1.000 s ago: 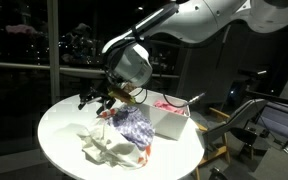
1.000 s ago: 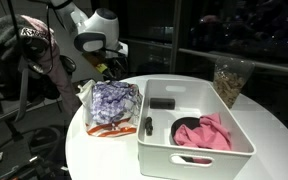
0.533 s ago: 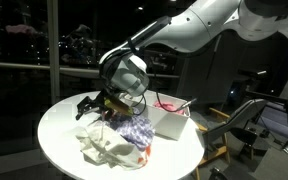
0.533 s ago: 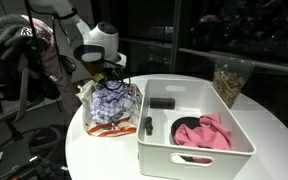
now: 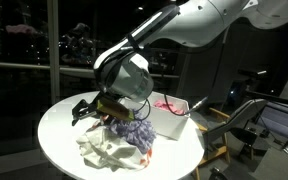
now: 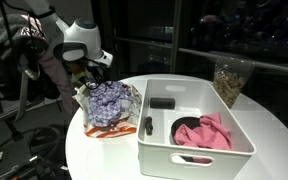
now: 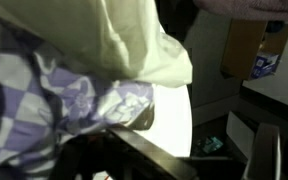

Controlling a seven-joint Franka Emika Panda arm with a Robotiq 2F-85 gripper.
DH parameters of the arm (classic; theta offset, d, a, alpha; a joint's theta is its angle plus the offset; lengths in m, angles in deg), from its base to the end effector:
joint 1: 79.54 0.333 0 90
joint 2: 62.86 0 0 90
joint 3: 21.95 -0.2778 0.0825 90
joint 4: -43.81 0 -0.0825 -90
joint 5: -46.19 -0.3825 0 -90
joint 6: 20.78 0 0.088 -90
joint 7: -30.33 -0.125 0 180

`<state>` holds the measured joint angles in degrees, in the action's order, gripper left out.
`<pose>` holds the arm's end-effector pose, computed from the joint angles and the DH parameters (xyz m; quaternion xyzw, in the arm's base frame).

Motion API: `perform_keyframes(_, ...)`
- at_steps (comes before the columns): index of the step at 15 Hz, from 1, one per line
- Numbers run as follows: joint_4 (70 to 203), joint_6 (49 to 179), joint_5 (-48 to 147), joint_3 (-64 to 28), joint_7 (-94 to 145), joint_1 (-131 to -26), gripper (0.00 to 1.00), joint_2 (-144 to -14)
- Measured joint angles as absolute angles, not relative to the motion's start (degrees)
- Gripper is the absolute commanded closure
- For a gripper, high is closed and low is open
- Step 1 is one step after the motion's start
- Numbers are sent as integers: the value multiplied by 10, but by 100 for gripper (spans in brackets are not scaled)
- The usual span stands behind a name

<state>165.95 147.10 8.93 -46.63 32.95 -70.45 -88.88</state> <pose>0.5064 0.2992 0.1878 -0.9655 0.0270 -0.0943 0.2412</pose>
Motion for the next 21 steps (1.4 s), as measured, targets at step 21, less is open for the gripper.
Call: perform_keyframes(21, 1736, 1460, 344, -314, 30, -590, 0, -779)
